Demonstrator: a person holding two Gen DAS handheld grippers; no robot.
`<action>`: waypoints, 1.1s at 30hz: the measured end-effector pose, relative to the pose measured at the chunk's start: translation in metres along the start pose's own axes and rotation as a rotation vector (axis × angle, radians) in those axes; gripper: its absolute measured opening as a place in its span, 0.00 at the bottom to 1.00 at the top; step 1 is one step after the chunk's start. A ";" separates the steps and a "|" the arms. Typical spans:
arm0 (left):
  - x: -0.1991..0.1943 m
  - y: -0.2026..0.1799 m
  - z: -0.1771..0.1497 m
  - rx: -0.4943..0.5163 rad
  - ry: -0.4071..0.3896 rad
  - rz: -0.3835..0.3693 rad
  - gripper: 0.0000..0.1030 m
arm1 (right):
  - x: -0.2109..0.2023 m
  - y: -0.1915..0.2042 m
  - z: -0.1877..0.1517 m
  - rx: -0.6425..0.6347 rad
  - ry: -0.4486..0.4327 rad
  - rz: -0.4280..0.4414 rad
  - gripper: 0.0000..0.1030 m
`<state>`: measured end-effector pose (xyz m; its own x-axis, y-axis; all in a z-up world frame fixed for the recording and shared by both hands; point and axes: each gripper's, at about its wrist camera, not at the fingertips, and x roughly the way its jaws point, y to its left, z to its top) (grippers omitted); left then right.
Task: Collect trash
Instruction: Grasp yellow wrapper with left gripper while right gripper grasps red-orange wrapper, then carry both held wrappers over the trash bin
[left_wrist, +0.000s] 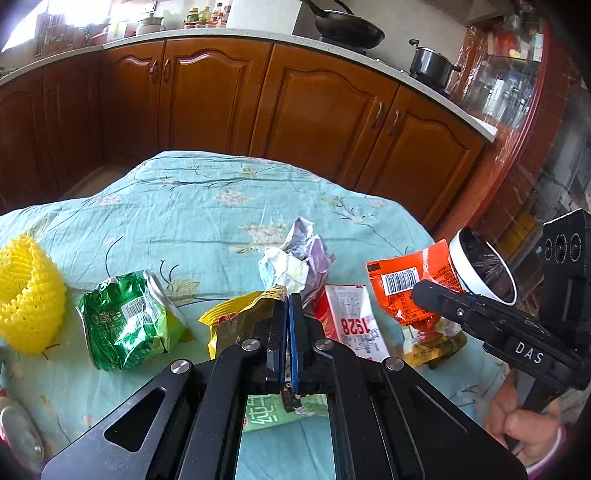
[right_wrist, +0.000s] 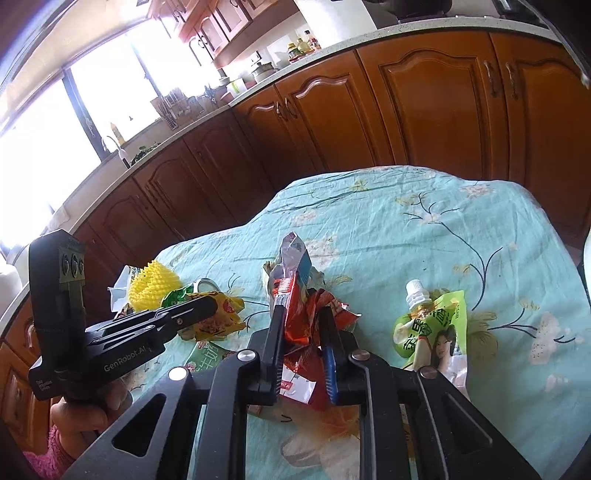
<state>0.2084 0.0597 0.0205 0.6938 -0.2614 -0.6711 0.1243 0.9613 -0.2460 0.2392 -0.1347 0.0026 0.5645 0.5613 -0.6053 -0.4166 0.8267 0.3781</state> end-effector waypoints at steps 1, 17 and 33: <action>-0.001 -0.003 0.002 0.004 -0.005 -0.009 0.01 | -0.003 0.000 0.001 0.001 -0.007 0.000 0.17; -0.004 -0.077 0.003 0.071 -0.013 -0.141 0.01 | -0.070 -0.042 -0.004 0.058 -0.103 -0.067 0.17; 0.012 -0.160 0.000 0.170 0.020 -0.254 0.01 | -0.131 -0.110 -0.027 0.168 -0.167 -0.185 0.17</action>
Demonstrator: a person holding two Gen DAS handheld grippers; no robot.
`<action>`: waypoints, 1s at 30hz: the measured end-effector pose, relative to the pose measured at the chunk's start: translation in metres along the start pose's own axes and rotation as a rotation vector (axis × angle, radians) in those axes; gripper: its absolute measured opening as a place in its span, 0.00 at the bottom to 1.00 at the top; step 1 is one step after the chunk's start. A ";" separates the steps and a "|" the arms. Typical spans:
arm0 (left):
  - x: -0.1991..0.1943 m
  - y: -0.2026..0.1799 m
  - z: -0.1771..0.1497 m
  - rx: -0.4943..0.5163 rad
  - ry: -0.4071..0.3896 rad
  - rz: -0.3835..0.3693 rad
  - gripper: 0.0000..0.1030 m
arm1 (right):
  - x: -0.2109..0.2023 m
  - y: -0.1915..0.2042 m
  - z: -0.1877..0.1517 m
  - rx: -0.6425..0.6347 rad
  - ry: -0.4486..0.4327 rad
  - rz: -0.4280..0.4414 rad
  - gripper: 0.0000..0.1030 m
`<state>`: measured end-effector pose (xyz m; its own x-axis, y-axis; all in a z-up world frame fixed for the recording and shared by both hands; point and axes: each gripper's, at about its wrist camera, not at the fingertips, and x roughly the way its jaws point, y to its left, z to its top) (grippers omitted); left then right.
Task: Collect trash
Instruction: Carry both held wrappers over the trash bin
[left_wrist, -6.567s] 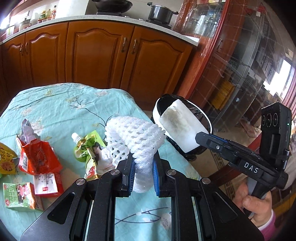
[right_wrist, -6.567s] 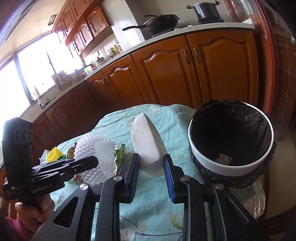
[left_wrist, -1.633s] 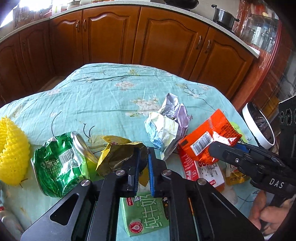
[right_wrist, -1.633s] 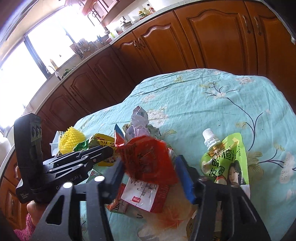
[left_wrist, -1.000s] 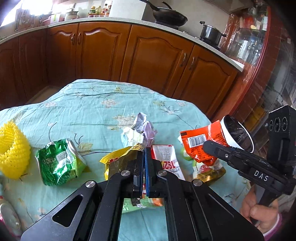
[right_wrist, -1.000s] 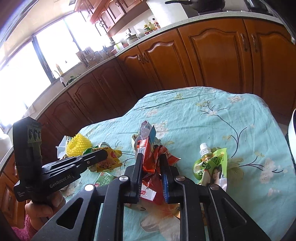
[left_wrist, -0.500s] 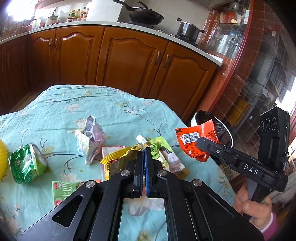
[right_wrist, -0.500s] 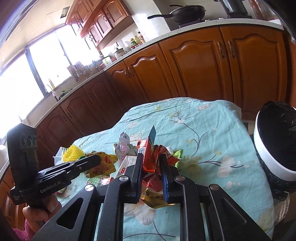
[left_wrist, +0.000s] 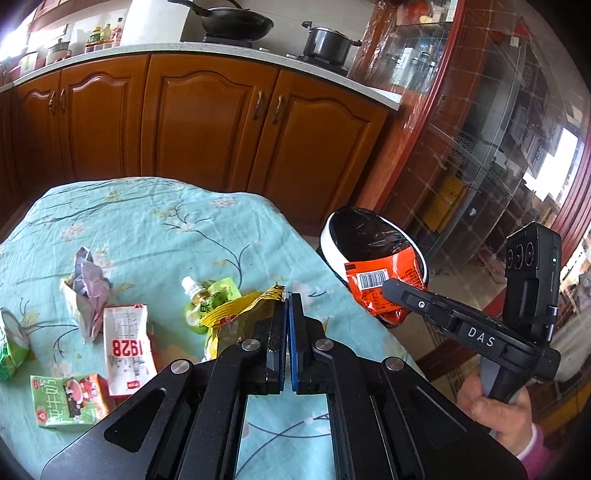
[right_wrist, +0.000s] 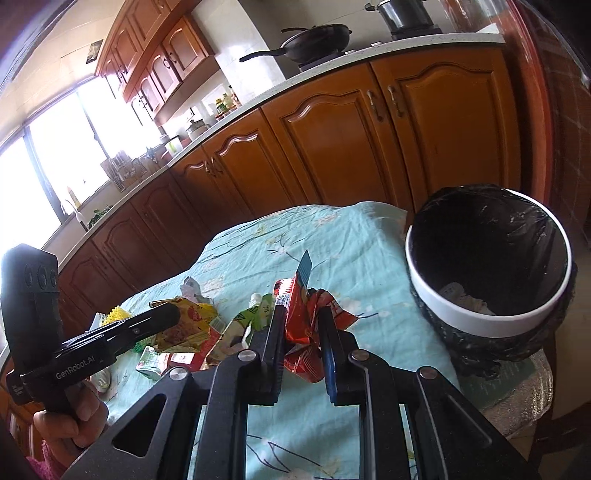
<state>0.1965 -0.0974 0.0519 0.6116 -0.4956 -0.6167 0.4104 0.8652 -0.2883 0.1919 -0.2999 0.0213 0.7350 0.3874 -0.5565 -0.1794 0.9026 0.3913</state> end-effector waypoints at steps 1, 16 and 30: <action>0.003 -0.004 0.000 0.004 0.005 -0.005 0.01 | -0.003 -0.006 0.000 0.008 -0.004 -0.007 0.17; 0.048 -0.061 0.010 0.075 0.058 -0.073 0.01 | -0.040 -0.076 0.002 0.111 -0.063 -0.107 0.17; 0.094 -0.104 0.041 0.140 0.076 -0.122 0.01 | -0.043 -0.117 0.014 0.146 -0.067 -0.168 0.17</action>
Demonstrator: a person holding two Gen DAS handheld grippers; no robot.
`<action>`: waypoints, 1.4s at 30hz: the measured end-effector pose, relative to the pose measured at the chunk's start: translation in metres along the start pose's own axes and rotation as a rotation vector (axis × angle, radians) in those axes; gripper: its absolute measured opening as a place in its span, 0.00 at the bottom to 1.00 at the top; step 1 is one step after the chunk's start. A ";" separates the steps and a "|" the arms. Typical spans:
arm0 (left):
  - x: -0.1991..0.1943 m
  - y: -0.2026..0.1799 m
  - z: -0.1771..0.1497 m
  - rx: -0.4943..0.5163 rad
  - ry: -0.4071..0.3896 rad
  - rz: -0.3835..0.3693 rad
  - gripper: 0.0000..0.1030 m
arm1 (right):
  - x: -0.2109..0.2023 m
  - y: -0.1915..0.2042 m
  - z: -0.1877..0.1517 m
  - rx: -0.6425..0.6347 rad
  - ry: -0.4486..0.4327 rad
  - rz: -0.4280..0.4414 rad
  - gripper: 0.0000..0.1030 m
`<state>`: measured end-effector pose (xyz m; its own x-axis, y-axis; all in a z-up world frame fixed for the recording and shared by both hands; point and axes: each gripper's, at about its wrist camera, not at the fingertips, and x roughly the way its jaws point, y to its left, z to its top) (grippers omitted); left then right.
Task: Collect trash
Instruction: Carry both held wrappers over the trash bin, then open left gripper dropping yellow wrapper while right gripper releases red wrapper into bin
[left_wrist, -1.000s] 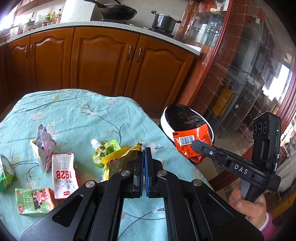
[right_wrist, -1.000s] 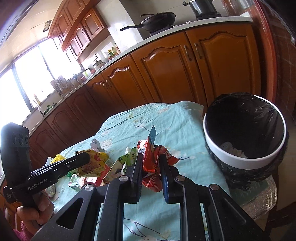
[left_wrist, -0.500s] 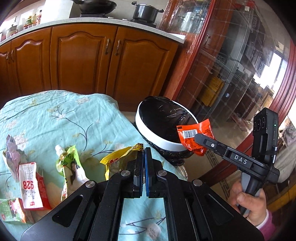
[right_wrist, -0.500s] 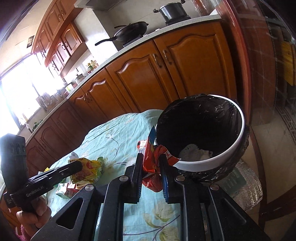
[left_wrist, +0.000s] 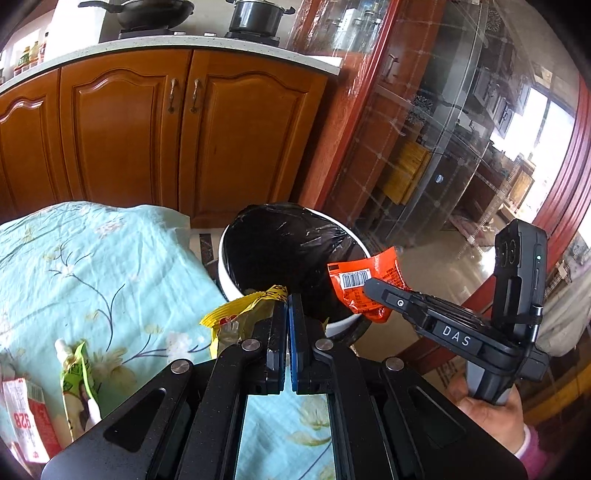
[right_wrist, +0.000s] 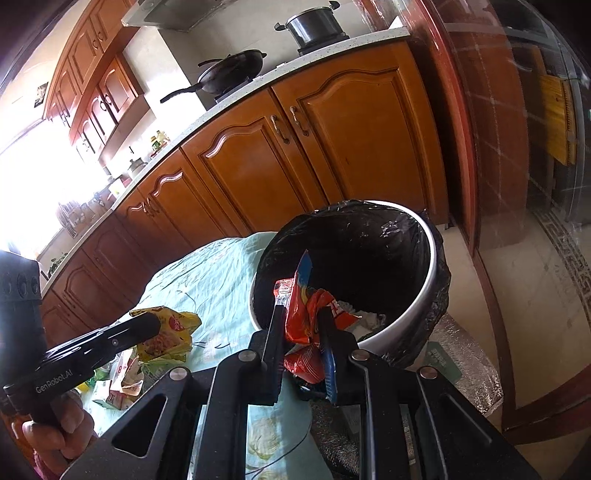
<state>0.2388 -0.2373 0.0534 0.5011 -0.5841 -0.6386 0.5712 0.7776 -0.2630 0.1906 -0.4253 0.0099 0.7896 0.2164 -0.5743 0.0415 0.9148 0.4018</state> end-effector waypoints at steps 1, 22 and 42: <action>0.006 -0.002 0.004 0.005 0.002 0.003 0.01 | 0.002 -0.002 0.002 0.001 0.001 -0.005 0.17; 0.099 -0.014 0.040 0.021 0.154 -0.004 0.11 | 0.050 -0.039 0.052 -0.019 0.088 -0.076 0.22; 0.039 0.008 -0.002 -0.064 0.089 0.024 0.39 | 0.031 -0.042 0.045 0.052 0.028 -0.028 0.53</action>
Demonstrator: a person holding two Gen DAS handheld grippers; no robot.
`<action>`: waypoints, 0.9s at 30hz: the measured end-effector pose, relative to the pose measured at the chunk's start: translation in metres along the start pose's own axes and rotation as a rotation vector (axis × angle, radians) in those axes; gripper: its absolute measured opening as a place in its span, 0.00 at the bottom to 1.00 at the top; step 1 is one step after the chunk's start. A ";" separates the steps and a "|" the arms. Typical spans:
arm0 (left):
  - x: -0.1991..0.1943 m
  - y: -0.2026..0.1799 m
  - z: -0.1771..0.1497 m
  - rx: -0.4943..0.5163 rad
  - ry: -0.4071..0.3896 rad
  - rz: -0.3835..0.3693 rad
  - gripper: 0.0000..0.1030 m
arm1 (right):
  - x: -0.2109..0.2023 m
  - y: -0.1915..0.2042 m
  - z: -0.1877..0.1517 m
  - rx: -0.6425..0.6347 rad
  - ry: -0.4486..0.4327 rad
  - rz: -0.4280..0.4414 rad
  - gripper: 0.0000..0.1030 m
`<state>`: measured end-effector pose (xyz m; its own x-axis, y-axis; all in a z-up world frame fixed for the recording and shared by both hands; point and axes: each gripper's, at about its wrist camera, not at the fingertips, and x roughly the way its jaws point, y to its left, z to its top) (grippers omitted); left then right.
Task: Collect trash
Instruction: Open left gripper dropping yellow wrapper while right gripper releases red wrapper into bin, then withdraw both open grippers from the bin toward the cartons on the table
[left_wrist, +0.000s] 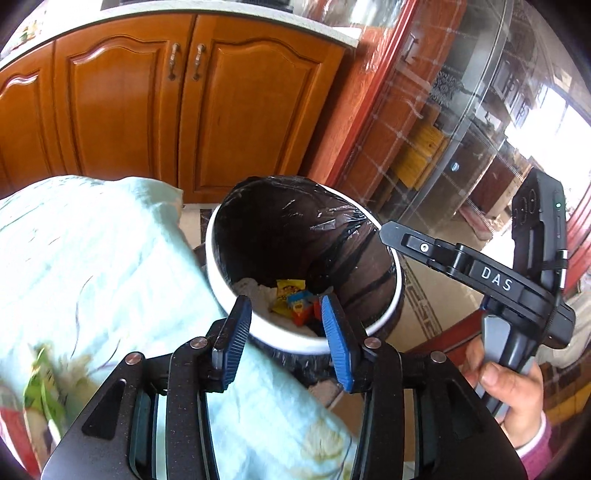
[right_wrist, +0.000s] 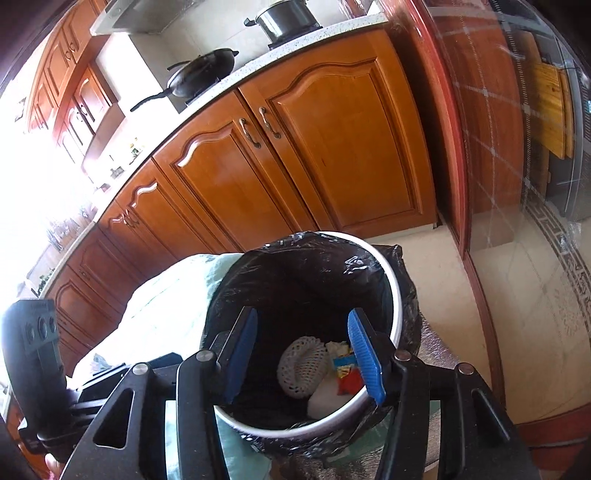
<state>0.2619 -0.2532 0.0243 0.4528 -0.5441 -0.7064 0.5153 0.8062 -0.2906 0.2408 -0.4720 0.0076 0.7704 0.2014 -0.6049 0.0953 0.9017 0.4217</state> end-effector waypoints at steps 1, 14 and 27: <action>-0.005 0.002 -0.003 -0.005 -0.007 0.001 0.39 | -0.002 0.002 -0.002 0.000 -0.003 0.001 0.53; -0.071 0.044 -0.054 -0.109 -0.073 0.048 0.40 | -0.018 0.043 -0.045 0.005 0.017 0.078 0.56; -0.118 0.099 -0.102 -0.229 -0.100 0.116 0.39 | -0.019 0.106 -0.091 -0.068 0.082 0.166 0.61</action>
<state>0.1852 -0.0853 0.0129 0.5744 -0.4558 -0.6799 0.2825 0.8900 -0.3579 0.1786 -0.3451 0.0024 0.7179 0.3774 -0.5849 -0.0734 0.8766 0.4756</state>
